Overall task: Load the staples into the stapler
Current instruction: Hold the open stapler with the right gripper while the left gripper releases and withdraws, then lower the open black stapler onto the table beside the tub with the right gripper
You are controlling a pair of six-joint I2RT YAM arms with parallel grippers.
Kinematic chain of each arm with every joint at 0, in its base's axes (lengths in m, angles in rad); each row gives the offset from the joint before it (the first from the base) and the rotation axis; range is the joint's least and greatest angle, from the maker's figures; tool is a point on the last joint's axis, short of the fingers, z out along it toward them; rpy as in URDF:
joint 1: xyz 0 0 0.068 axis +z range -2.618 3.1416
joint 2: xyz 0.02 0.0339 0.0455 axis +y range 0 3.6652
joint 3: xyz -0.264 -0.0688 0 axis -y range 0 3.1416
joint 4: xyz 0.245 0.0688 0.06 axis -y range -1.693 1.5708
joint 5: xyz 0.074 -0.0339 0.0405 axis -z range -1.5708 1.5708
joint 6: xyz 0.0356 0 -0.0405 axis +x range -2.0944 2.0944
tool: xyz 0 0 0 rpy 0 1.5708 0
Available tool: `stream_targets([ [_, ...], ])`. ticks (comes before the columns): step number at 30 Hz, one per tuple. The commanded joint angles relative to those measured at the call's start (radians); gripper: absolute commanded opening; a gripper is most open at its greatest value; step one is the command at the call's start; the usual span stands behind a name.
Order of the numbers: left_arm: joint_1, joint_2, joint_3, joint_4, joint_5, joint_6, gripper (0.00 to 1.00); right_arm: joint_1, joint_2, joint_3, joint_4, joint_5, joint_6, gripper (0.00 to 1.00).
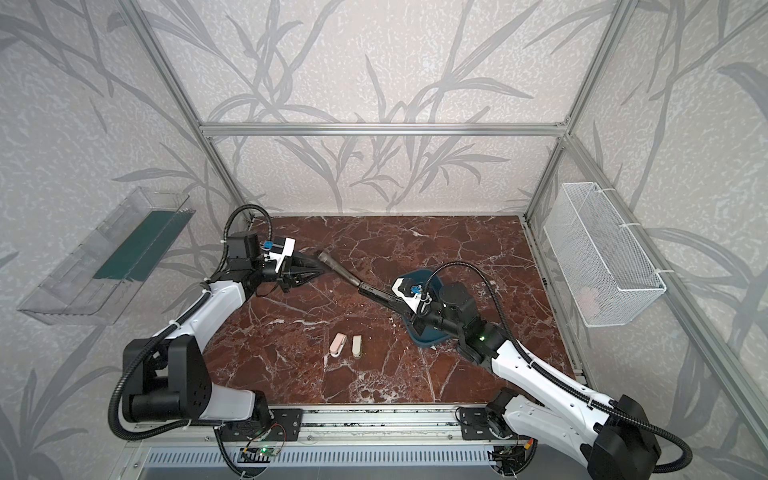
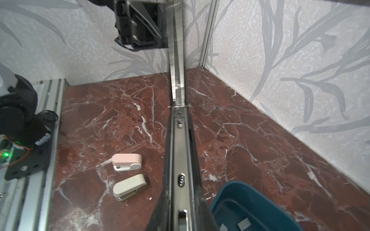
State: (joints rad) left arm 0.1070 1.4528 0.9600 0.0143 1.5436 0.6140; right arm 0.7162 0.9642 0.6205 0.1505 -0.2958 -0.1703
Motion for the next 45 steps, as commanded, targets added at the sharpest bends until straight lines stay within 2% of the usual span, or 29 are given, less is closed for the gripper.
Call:
stream_targets([
  [1,0.072,0.063,0.017,0.093,-0.190,0.024,0.00,0.003,-0.055,-0.014,0.039,-0.001,0.054,0.00],
  [5,0.076,0.104,0.077,-0.093,-0.292,0.150,0.00,0.013,-0.061,-0.035,0.101,0.040,0.097,0.00],
  [8,0.076,0.105,0.093,-0.084,-0.311,0.136,0.19,0.045,-0.044,-0.020,0.100,0.133,0.133,0.00],
  [9,0.074,0.097,0.085,-0.044,-0.303,0.106,0.21,0.060,-0.036,-0.009,0.085,0.174,0.139,0.00],
  [12,0.069,0.049,0.025,0.286,-0.272,-0.136,0.24,0.111,-0.001,0.031,0.028,0.294,0.145,0.00],
  [15,0.035,-0.003,-0.071,0.834,-0.305,-0.487,0.25,0.135,0.035,0.074,-0.042,0.378,0.176,0.00],
  [16,0.012,-0.021,-0.090,0.941,-0.340,-0.550,0.25,0.135,0.047,0.085,-0.058,0.382,0.184,0.00],
  [17,-0.018,-0.043,-0.094,0.969,-0.362,-0.566,0.24,0.137,0.056,0.091,-0.064,0.371,0.182,0.00],
  [20,-0.137,-0.115,-0.105,0.858,-0.419,-0.470,0.21,0.167,0.082,0.090,-0.047,0.403,0.192,0.00],
  [23,-0.285,-0.174,-0.106,0.553,-0.472,-0.209,0.21,0.187,0.103,0.090,-0.036,0.429,0.210,0.00],
  [25,-0.379,-0.190,-0.071,0.275,-0.539,0.007,0.21,0.188,0.111,0.089,-0.032,0.430,0.230,0.00],
  [27,-0.435,-0.188,-0.041,0.115,-0.612,0.148,0.21,0.189,0.118,0.091,-0.032,0.427,0.240,0.00],
  [33,-0.464,-0.084,-0.005,0.083,-0.774,0.093,0.21,0.190,0.092,0.063,0.005,0.415,0.259,0.00],
  [38,-0.474,-0.007,0.052,-0.049,-0.855,0.151,0.21,0.190,0.075,0.040,0.026,0.436,0.286,0.00],
  [45,-0.474,-0.006,0.060,-0.057,-0.852,0.144,0.23,0.221,0.084,-0.005,0.095,0.500,0.359,0.00],
])
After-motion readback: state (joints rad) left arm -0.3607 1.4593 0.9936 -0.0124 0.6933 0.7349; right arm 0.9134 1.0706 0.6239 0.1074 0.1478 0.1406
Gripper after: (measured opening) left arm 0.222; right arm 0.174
